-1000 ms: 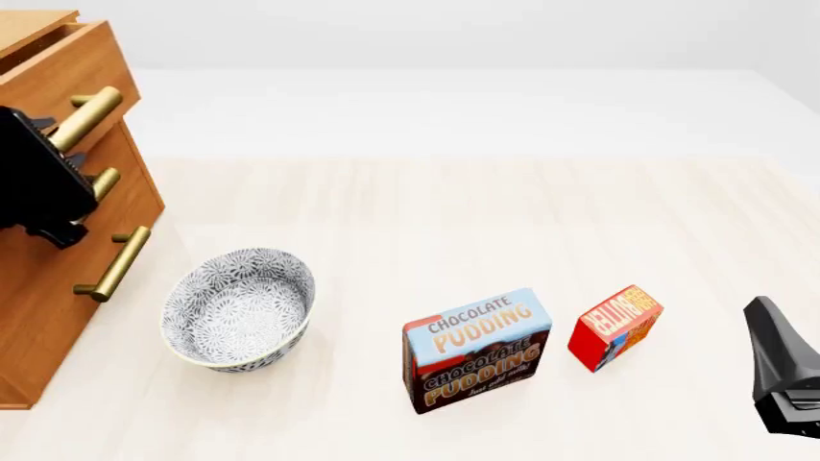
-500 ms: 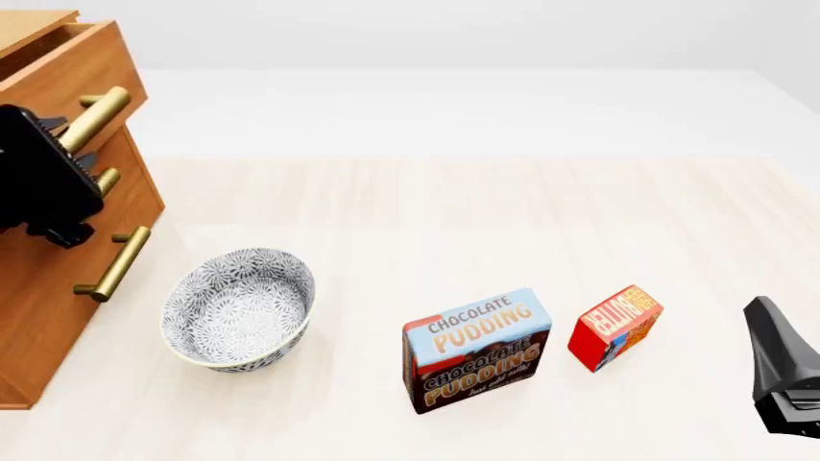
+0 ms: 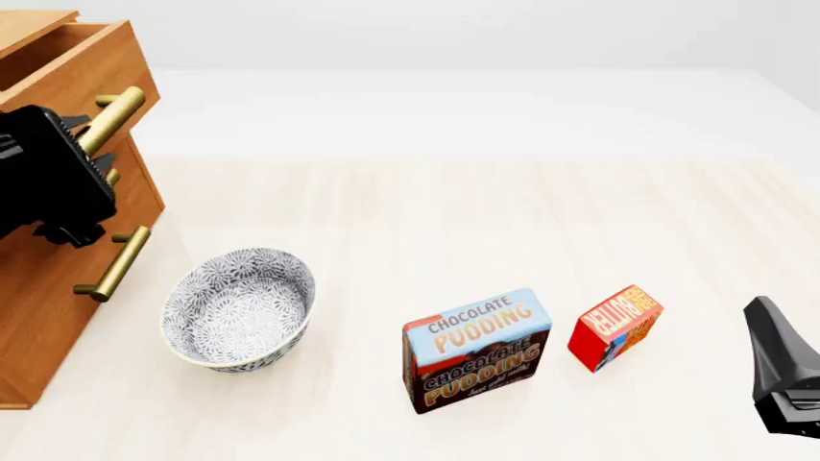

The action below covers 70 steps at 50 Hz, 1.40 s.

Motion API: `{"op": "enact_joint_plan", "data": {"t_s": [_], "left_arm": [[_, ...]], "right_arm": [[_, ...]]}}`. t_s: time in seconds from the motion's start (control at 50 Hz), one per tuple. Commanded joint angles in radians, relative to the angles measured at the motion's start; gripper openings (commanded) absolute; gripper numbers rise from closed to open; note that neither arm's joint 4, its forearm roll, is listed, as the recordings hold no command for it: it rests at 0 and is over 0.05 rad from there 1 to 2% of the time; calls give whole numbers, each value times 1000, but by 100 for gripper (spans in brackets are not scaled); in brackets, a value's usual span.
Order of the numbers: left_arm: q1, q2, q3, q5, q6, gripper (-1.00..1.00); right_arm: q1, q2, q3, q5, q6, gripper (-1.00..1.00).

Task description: Put the butter at the back in the top drawer of the cabinet and close it.

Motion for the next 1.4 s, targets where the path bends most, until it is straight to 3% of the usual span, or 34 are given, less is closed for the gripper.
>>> {"op": "enact_joint_plan", "data": {"t_s": [0.02, 1.06, 1.4], "left_arm": [[-68, 123, -25, -4, -6, -100], [-169, 226, -115, 63, -88, -100], [-187, 230, -108, 73, -109, -100]], "right_arm": [[0, 0, 0, 0, 0, 100], [0, 0, 0, 0, 0, 100], [0, 0, 0, 0, 0, 100]]}}
